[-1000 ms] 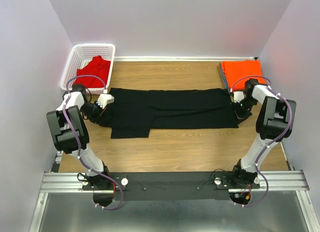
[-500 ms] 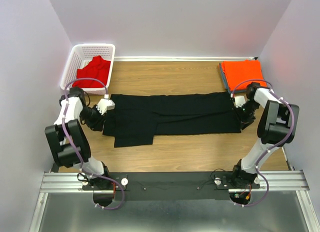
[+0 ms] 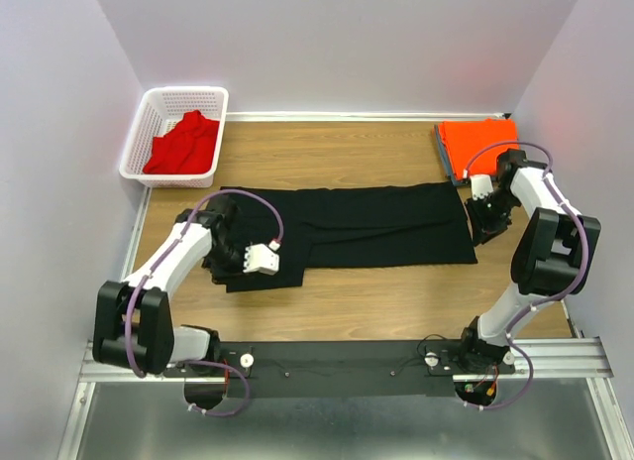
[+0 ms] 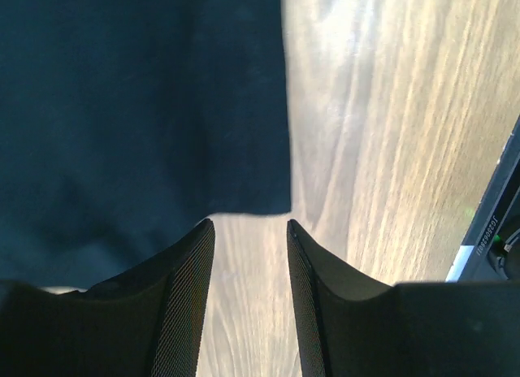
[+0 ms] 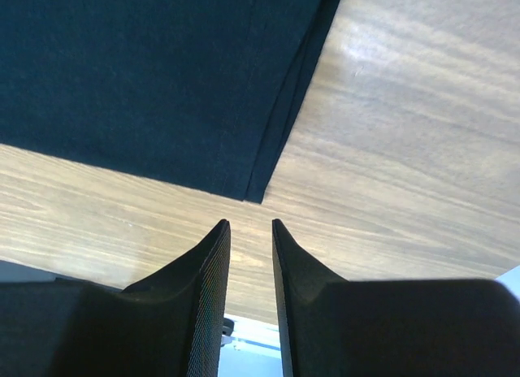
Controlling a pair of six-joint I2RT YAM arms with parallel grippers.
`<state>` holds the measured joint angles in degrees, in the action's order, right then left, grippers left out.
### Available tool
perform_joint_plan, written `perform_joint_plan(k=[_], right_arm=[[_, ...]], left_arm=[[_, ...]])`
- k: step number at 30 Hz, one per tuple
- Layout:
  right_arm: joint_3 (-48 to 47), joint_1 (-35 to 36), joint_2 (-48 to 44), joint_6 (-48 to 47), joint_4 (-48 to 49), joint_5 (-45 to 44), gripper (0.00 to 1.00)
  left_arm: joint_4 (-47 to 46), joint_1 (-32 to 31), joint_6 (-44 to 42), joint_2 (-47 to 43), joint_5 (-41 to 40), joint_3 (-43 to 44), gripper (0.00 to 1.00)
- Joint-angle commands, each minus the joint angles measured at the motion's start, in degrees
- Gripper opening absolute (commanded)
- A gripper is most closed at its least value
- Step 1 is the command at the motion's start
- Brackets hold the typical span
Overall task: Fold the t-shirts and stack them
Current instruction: Fold the other side of the tshirt into a rectangle
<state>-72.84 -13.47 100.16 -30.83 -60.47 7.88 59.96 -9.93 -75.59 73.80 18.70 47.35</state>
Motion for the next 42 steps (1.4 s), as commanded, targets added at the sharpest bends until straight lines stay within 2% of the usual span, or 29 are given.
perform_joint_plan(k=[1,7,17,21,23,24,25,28,34,35,37,42], right_arm=[[-2.22,-0.32,1.44,1.03,-1.32,1.26,0.34],[-2.13,-0.32,2.06,1.12,-1.32,0.82,0.34],[-3.19,-0.32,3.11,1.39,-1.41,0.3,0.34],[-3.28,-0.32,3.2,1.12,-1.58,0.12,0.34],[-3.28,-0.32,3.2,0.95,-1.67,0.03,0.33],[-3.36,-0.32,3.2,0.95,-1.67,0.03,0.33],[-3.45,-0.32,3.29,0.86,-1.67,0.03,0.32],[-4.15,-0.32,3.46,0.77,-1.93,0.73,0.3],[-5.82,-0.32,3.38,0.42,-2.81,3.1,0.28],[-6.26,-0.32,3.38,0.25,-3.08,4.06,0.28],[-6.7,-0.32,3.46,0.16,-3.34,4.95,0.28],[-8.98,0.03,4.16,0.07,-4.04,8.03,0.28]], left_arm=[[-2.83,-4.65,1.49,2.66,-3.67,-0.51,0.5],[-6.52,-10.45,4.66,6.26,-6.31,-4.37,0.51],[-11.18,-12.39,8.62,13.65,-9.11,-2.53,0.5],[-14.6,-14.5,9.85,14.88,-12.01,-5.16,0.29],[-14.27,-14.94,10.03,14.71,-11.67,-5.08,0.08],[-13.83,-14.85,9.94,14.71,-11.49,-4.73,0.08],[-13.21,-14.94,9.94,14.01,-11.06,-4.29,0.01],[-9.26,-14.68,10.03,11.99,-9.12,-0.69,0.0],[-0.21,-12.66,9.59,11.19,-4.73,15.03,0.0],[1.19,-11.78,9.15,12.5,-4.46,21.4,0.0],[2.17,-10.73,8.8,14.25,-4.63,23.38,0.0],[2.35,-7.04,7.65,21.2,-5.34,36.56,0.0]])
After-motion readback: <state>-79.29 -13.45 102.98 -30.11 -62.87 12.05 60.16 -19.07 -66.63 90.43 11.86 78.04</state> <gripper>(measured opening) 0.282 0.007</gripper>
